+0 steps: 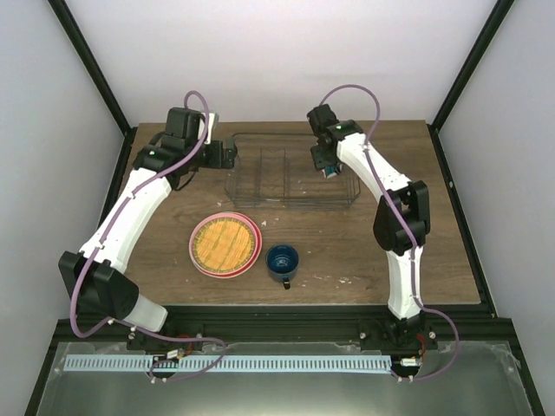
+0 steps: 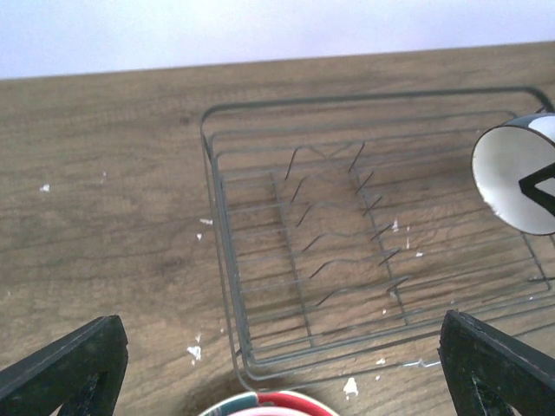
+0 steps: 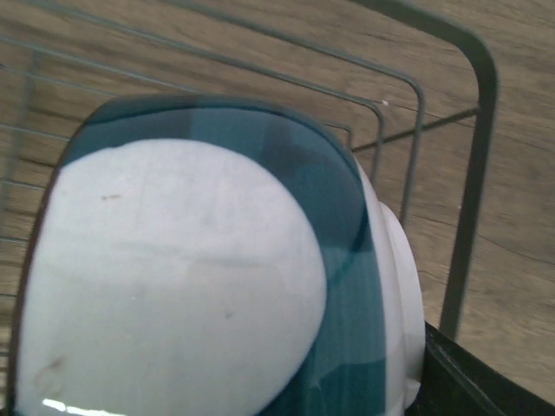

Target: Load the mixed dishes into the dish rack

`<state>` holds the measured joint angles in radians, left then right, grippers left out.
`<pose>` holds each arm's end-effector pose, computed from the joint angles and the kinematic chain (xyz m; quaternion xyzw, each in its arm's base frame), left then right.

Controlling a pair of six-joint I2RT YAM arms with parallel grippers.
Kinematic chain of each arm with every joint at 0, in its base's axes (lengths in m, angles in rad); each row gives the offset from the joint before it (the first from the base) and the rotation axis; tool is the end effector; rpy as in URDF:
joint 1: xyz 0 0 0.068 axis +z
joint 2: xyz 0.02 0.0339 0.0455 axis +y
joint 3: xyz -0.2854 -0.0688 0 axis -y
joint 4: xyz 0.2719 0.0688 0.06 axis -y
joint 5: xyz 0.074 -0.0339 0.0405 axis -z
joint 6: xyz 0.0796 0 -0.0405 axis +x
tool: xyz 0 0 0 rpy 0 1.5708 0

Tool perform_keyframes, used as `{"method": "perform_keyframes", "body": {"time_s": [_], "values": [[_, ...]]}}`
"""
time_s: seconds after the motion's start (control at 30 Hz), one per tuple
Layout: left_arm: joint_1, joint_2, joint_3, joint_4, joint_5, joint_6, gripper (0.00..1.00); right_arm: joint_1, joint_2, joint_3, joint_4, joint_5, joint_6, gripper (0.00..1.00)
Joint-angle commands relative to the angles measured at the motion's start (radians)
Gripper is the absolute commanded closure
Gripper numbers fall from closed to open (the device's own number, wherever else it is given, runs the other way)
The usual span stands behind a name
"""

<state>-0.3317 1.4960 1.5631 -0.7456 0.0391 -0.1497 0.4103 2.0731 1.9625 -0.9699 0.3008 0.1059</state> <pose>0.3634 -0.1285 0.3798 0.0904 0.8974 -0.1200 0.4148 0.4724 0.1798 0.2609 -0.1095 0.9536 -0.0793 0.2691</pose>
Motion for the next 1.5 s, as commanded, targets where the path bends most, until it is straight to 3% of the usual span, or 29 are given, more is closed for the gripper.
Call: {"method": "perform_keyframes", "body": {"time_s": [0.0, 0.27, 0.47, 1.13, 1.47], "values": [[0.008, -0.028, -0.036, 0.014, 0.014, 0.001, 0.0, 0.045, 0.032, 0.08, -0.056, 0.278, -0.036, 0.71], [0.014, -0.027, -0.032, 0.006, 0.015, 0.01, 0.0, 0.08, 0.078, 0.062, -0.003, 0.497, -0.122, 0.71], [0.014, -0.018, -0.03, 0.002, 0.026, 0.005, 0.0, 0.083, 0.093, -0.002, 0.096, 0.572, -0.208, 0.71], [0.014, 0.03, 0.017, -0.04, 0.038, 0.008, 0.0, 0.084, 0.107, -0.28, 0.48, 0.663, -0.47, 0.7], [0.014, 0.06, 0.059, -0.068, 0.053, 0.009, 0.0, 0.095, 0.087, -0.399, 0.536, 0.67, -0.499, 0.64]]}}
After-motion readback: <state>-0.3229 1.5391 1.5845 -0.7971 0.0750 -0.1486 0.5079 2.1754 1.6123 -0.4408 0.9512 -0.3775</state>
